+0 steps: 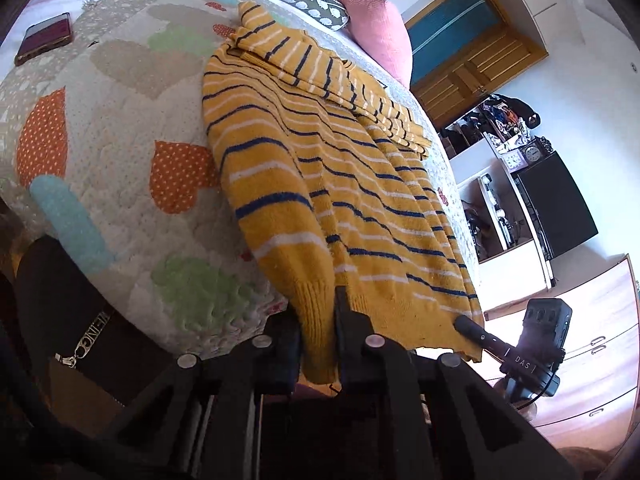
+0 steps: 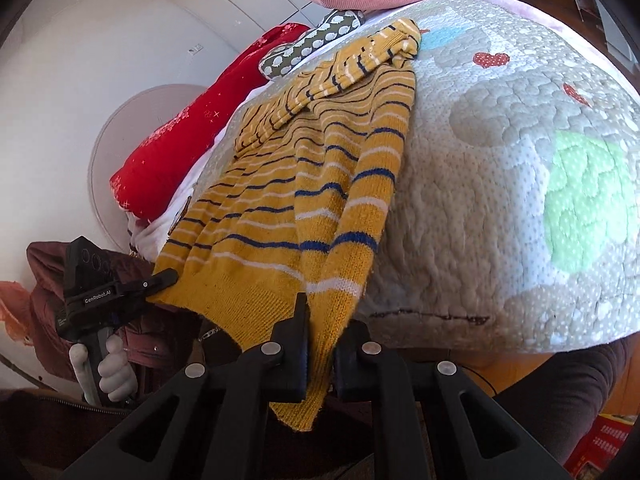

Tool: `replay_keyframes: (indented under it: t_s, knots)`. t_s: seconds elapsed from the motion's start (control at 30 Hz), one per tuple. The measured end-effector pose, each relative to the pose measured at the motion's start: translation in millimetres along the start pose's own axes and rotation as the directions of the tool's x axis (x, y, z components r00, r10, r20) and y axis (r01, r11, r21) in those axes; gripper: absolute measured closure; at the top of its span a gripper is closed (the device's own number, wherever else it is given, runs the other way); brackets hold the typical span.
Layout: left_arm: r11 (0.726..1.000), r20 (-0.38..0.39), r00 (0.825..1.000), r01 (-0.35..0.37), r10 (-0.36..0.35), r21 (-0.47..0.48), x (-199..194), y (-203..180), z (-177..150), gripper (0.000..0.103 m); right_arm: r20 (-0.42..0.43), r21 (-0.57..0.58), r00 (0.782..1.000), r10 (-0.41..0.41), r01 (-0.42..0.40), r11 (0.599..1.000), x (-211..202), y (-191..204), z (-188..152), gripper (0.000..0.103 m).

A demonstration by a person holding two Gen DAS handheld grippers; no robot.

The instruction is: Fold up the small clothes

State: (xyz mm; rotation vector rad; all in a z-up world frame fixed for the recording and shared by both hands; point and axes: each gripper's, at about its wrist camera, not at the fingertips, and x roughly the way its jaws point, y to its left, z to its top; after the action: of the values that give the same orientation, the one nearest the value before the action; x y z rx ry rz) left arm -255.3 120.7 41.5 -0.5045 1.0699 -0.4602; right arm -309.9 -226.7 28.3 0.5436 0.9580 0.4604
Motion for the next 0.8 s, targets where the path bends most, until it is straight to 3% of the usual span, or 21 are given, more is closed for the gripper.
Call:
replay_keyframes:
  t_s: [0.17, 0.37, 0.6, 0.8]
  knots:
    - [0.997, 0.082, 0.997, -0.013, 0.007, 0.074, -15.3, -21.3, 36.5, 0.090, 0.046, -0.041, 0.998, 0.044, -0.042, 0.998, -3.2, 14.3, 29.1, 0.093]
    - [0.994, 0.187, 0.982, -0.055, 0.037, 0.096, -5.5, -33.8, 125.9, 0.090, 0.129, -0.139, 0.989, 0.075, -0.057, 0.989, 14.5, 46.2, 117.4, 0.093]
    - [0.992, 0.125, 0.986, -0.118, 0.111, 0.047, 63.4, -20.3, 226.5, 0.090, 0.141, -0.079, 0.990, 0.002, 0.009, 0.997, 75.1, 39.7, 226.5, 0.093]
    - [0.989, 0.055, 0.987, -0.149, 0.149, -0.008, 120.0, 2.8, 284.1, 0.089, 0.105, 0.003, 0.990, -0.097, 0.097, 0.995, 133.7, 13.9, 285.1, 0.093]
